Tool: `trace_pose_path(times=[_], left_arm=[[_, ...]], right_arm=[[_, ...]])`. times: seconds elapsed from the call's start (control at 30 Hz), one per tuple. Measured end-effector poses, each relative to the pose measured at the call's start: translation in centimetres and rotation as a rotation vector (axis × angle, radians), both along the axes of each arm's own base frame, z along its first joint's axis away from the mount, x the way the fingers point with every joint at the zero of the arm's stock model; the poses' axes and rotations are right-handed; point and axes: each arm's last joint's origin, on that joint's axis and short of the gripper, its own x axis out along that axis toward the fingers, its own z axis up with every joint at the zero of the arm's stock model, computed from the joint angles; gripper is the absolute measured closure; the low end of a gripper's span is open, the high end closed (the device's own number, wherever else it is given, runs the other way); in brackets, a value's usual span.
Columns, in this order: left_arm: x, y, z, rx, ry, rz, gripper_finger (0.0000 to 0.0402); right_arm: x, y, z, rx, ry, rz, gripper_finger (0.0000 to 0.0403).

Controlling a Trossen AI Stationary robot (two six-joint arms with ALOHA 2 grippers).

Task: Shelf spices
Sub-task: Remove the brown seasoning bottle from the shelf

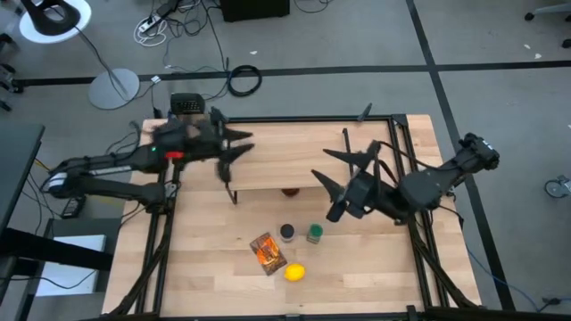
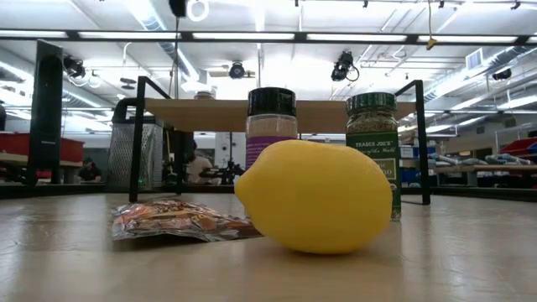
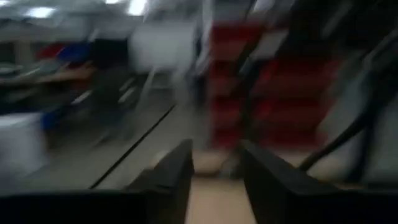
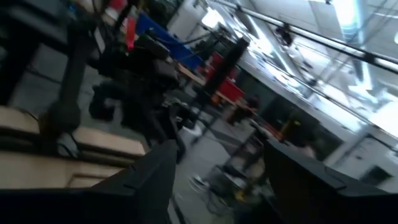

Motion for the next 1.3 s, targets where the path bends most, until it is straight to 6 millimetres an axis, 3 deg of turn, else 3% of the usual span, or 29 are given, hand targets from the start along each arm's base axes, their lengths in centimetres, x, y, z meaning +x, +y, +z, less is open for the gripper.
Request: trace_pose_path(times=[0.23,0.43,1.0,1.17,1.3], left_arm=[[3.2,2.1,-0.8,0.125,0.55,0.413,0.0109],[4.8,3.7,-2.0,-0.007,0.785,0.494,0.004],[6.3,6.6,-6.6,-0.182,1.014,0.489,0.0038],[6.7,7.2,-7.2,-0.241,1.017,0.416,0.0063],[6.8,7.1,-7.5,-0.263,1.031,0.376,0.0105]], right_arm=[[-1.1,1.7,-0.3,-0.006,0.035,-0.063,0.0165],[-1.4,2.1,-0.3,-0.002,0.04,-0.075,0.017],[-1.3,2.1,-0.7,0.037,0.029,-0.07,0.0181],[-1.4,2.2,-1.0,0.044,0.038,-0.065,0.0186],[-1.4,2.2,-1.1,0.048,0.038,-0.064,0.0186]])
